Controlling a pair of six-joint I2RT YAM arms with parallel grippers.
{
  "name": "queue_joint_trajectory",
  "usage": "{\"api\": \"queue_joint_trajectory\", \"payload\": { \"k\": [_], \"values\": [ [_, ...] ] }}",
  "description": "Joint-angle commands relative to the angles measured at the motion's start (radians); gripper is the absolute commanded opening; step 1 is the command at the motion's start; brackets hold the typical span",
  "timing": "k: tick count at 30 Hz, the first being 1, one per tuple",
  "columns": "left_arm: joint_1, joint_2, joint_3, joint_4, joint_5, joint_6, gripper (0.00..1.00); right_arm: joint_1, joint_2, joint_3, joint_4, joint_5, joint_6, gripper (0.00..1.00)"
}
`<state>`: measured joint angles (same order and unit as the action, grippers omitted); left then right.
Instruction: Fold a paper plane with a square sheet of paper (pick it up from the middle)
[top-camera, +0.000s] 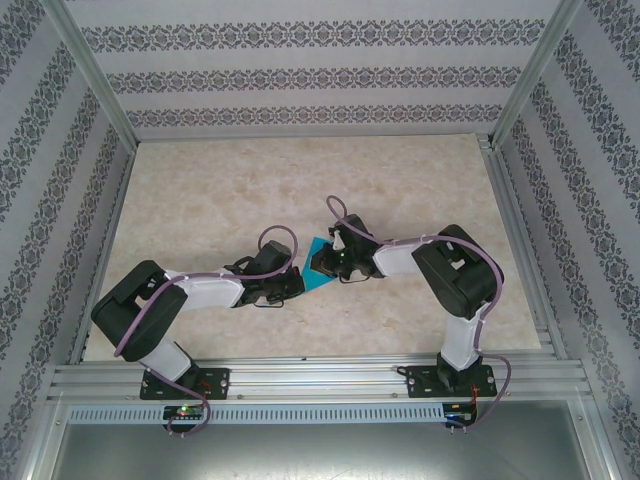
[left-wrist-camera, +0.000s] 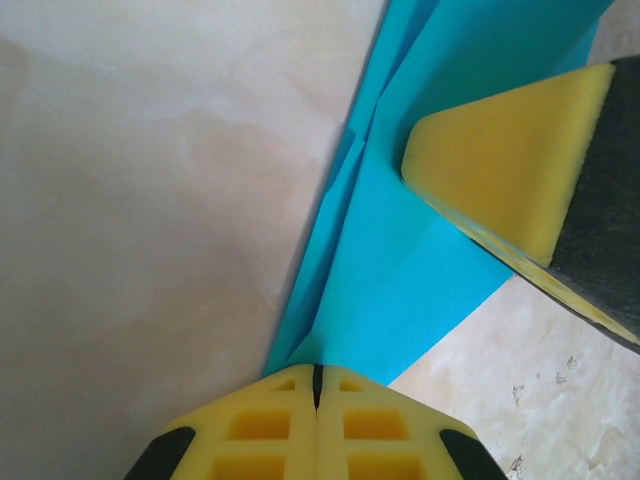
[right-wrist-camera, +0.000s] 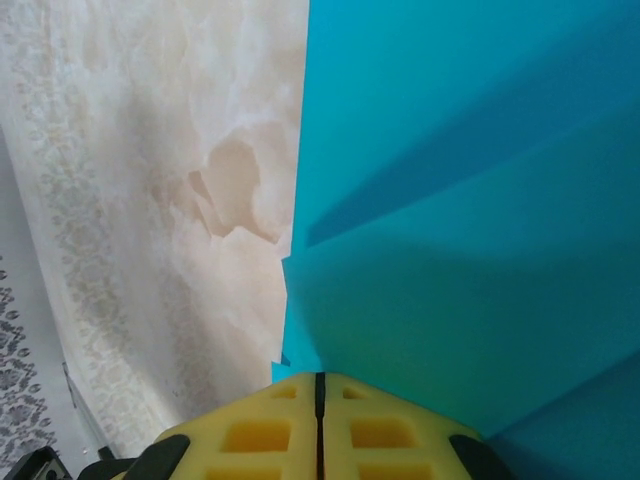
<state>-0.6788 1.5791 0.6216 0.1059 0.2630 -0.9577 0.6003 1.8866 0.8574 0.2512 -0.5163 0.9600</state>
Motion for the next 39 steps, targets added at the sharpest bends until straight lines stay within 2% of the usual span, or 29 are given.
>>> {"api": "queue_joint_trajectory", "payload": {
  "k": [1, 17, 27, 33, 39],
  "values": [
    [0.007, 0.032, -0.053, -0.185, -0.057, 0.04, 0.0, -0.06, 0.057, -0.011, -0.037, 0.077, -0.05, 0.09],
    [0.007, 0.019, -0.072, -0.186, -0.053, 0.074, 0.0, -0.228, 0.034, 0.076, -0.234, 0.118, -0.138, 0.11],
    [0.007, 0.032, -0.061, -0.183, -0.039, 0.088, 0.0, -0.28, 0.013, 0.177, -0.359, 0.119, -0.194, 0.12],
    [0.007, 0.037, -0.039, -0.194, -0.033, 0.094, 0.0, -0.268, -0.104, 0.191, -0.402, 0.099, -0.214, 0.12],
    [0.007, 0.036, -0.026, -0.198, -0.028, 0.093, 0.0, -0.166, -0.226, 0.091, -0.275, 0.072, -0.158, 0.12]
  ]
}}
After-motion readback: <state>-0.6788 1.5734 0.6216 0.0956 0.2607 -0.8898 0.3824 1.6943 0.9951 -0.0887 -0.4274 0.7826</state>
